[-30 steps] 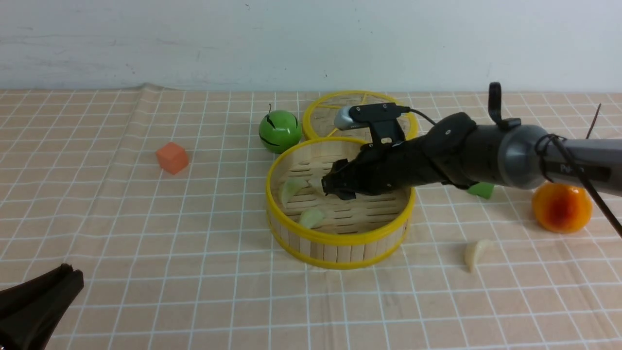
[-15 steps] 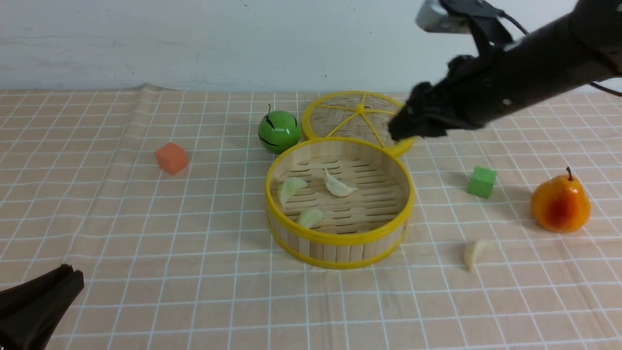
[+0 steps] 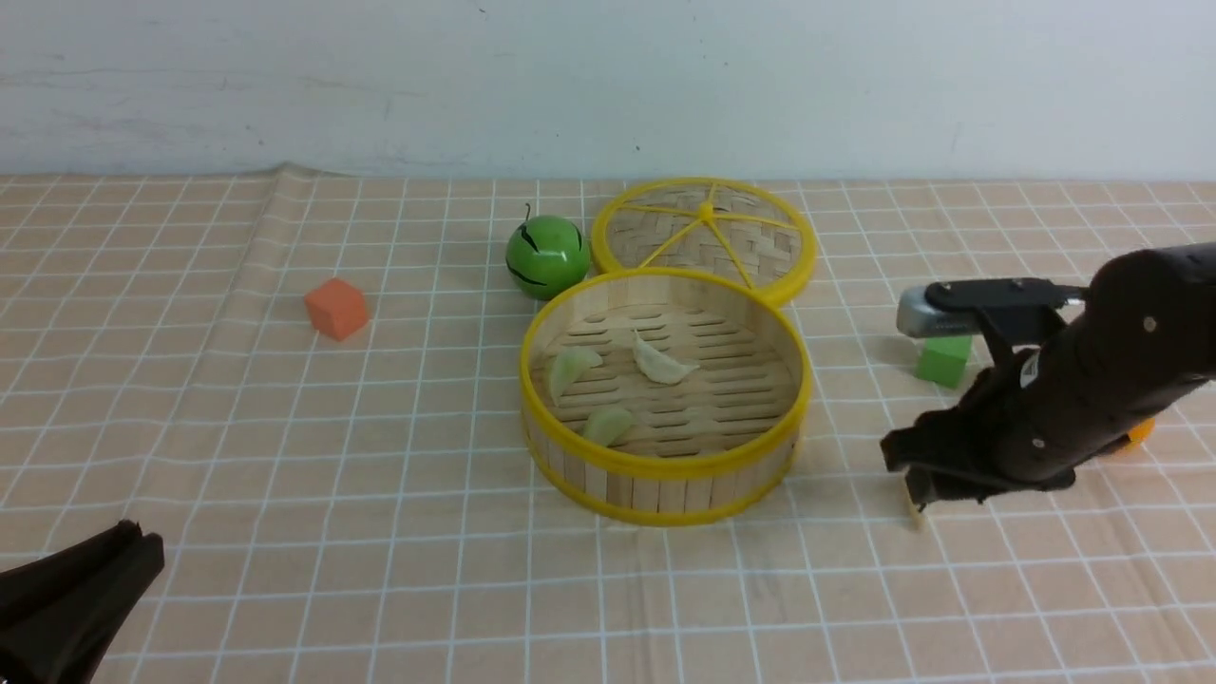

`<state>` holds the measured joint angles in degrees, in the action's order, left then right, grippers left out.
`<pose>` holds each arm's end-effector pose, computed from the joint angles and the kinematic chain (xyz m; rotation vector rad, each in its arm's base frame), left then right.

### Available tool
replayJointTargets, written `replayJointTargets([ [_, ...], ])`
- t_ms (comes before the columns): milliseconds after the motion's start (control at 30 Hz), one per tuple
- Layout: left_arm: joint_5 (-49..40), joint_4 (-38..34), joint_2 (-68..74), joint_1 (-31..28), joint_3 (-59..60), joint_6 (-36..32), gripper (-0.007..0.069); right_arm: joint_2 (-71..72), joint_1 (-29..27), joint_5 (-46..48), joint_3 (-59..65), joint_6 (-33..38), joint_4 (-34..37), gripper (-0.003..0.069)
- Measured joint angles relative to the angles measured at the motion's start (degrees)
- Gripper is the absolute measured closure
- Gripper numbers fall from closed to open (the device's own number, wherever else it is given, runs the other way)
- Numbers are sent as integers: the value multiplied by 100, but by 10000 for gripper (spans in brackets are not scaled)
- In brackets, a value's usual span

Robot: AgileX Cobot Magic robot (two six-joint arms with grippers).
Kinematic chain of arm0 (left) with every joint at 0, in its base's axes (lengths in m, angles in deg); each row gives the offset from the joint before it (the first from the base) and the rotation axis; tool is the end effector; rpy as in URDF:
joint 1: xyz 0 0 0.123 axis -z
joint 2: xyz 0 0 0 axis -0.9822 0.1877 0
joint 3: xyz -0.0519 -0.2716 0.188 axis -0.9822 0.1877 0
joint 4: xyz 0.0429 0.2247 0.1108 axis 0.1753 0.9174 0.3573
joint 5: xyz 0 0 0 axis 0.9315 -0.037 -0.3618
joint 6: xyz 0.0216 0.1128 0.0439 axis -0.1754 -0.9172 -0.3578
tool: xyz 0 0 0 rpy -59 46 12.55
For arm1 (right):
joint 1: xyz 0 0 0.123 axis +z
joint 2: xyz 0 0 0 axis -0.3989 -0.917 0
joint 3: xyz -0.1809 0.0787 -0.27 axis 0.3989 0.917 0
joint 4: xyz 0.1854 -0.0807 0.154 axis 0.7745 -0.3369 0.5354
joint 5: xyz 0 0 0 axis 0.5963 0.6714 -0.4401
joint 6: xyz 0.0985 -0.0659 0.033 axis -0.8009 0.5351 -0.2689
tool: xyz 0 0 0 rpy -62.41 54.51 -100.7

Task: Put the dumplings into the steamer on the table with the brown tablecloth.
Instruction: 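Reach for and grasp a dumpling lying on the table beside the steamer, then place the dumpling in the bamboo steamer basket with the right gripper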

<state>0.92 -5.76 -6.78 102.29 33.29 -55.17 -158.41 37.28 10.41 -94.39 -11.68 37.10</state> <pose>0.0733 -0.0319 0.2640 0.4722 1.5865 -0.1808 0.3583 0.0940 0.2247 -0.0685 2.6514 0.2130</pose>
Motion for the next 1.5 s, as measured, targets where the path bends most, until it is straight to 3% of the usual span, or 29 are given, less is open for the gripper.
replayJointTargets([
  [333,81,0,-6,0,0,5,567,-872,0,-647,0,-186,-226,261],
  [467,84,0,-6,0,0,5,564,-938,0,-773,-24,-195,-291,324],
  [500,84,0,-6,0,0,5,562,-944,-6,-808,-24,-201,-356,389],
  [533,84,0,-6,0,0,5,562,-944,-7,-808,-24,-201,-356,389],
  [600,84,0,-6,0,0,5,558,-930,-38,-808,-28,-201,-437,503],
  [667,84,0,-6,0,0,5,556,-900,-38,-768,-28,-201,-479,515],
  [1000,89,0,-6,0,0,11,554,388,199,-512,-18,156,-97,512],
  [1100,89,0,-6,0,0,11,554,653,727,-634,-166,764,349,512],
  [1267,189,0,-6,0,0,11,551,325,1445,-921,-541,1670,686,512],
  [1500,215,0,-6,0,0,11,547,-866,1561,-1514,-1179,2055,747,512],
])
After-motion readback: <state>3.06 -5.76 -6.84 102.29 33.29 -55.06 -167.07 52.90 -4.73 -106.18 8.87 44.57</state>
